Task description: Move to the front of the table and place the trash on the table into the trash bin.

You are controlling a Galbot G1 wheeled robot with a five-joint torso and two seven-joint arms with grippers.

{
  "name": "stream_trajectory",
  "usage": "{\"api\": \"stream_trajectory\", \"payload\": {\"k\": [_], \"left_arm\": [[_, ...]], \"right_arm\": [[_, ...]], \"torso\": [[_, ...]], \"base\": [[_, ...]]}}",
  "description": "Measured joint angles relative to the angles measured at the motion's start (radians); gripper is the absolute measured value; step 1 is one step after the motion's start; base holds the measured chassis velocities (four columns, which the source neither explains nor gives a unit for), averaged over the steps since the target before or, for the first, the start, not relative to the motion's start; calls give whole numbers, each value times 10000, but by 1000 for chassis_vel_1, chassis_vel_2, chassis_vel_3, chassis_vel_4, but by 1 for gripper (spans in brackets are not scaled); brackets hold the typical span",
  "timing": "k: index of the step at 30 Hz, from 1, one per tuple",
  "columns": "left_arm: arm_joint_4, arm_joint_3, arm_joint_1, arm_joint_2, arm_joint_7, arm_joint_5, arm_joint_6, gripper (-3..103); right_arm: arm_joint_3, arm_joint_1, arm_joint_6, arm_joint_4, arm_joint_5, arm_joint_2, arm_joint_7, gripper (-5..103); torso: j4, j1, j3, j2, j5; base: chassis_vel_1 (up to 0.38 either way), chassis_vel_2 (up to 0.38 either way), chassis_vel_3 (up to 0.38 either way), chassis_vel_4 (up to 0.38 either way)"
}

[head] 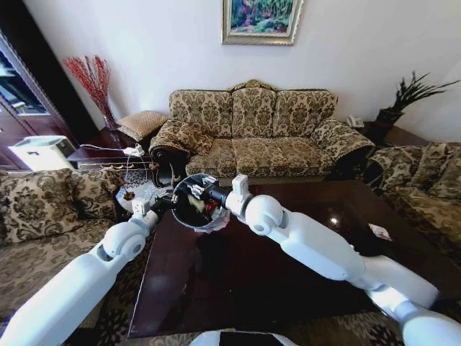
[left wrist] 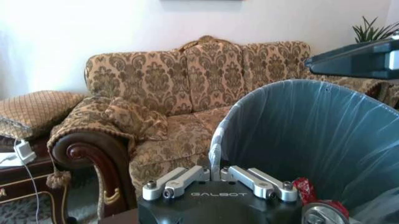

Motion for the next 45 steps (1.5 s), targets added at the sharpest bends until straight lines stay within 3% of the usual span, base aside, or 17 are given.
{"api": "stream_trajectory", "payload": {"k": [4, 6, 9, 10, 13, 18, 21, 23, 27, 28, 29, 31, 34, 45], "left_arm": [[1, -9, 48, -11, -6, 1, 1, 3], [5, -13, 51, -26, -15, 4, 1, 3], [20, -54, 101, -109, -179, 23, 1, 3], [20, -54, 101, -109, -179, 23, 1, 3], [21, -321, 332, -178, -292, 72, 26, 3], [-54, -935, 829, -358, -468, 159, 206, 3], [-206, -1496, 1285, -506, -542, 214, 302, 3], [-424, -1886, 1578, -697, -531, 221, 368, 3], [-672, -2116, 1789, -971, -488, 261, 382, 3], [-672, -2116, 1789, -971, -488, 261, 382, 3], [-760, -2131, 1871, -1054, -457, 345, 382, 3], [-848, -2123, 1942, -1137, -384, 488, 382, 3], [-943, -2024, 1931, -1181, -384, 539, 377, 3], [-1347, -2007, 1977, -1231, -532, 527, 288, 3]], "right_arm": [[188, -123, 118, 69, -74, 6, 120, 70], [302, -138, 127, 113, -75, 5, 178, 70], [989, -417, 179, 369, -82, -189, 511, 86], [989, -417, 179, 369, -82, -189, 511, 86], [2102, -1300, 109, 685, -259, -885, 647, 99], [2984, -2227, 285, 777, -945, -1638, 1032, 100], [3626, -3003, 447, 804, -1795, -1938, 1265, 100], [4933, -4648, 620, 993, -2908, -2093, 1412, 100], [6685, -7228, 734, 1400, -3979, -1762, 1497, 100], [6685, -7228, 734, 1400, -3979, -1762, 1497, 100], [7482, -8381, 804, 1583, -4418, -1515, 1436, 100], [8601, -9899, 1092, 1750, -5049, -1141, 1053, 100], [9478, -10880, 1349, 1840, -5531, -790, 691, 100], [10117, -11324, 1462, 2066, -5638, -356, 688, 100]], "torso": [[0, 1, 0, -1, 1], [0, 1, 0, 0, 1], [1, 0, 0, 0, 0], [1, 0, 0, 0, 0], [-2, 1, 0, 0, 3], [-12, 1, 0, 0, -3], [4, 1, 0, 0, 6], [7, 0, -1, 0, -6], [-4, 0, -1, 0, 7], [-4, 0, -1, 0, 7], [-7, -1, -2, 0, 4], [-6, -3, -2, 2, 5], [-5, -4, -3, 3, 0], [2, 0, -1, 2, -2]], "base": [[0, 0, 0, 0], [0, 0, 0, 0], [0, 0, 0, 0], [0, 0, 0, 0], [0, 0, 0, 0], [0, 0, 0, 0], [0, 0, 0, 0], [0, 0, 0, 0], [0, 0, 0, 0], [0, 0, 0, 0], [0, 0, 0, 0], [0, 0, 0, 0], [0, 0, 0, 0], [-90, -86, 108, 76]]}}
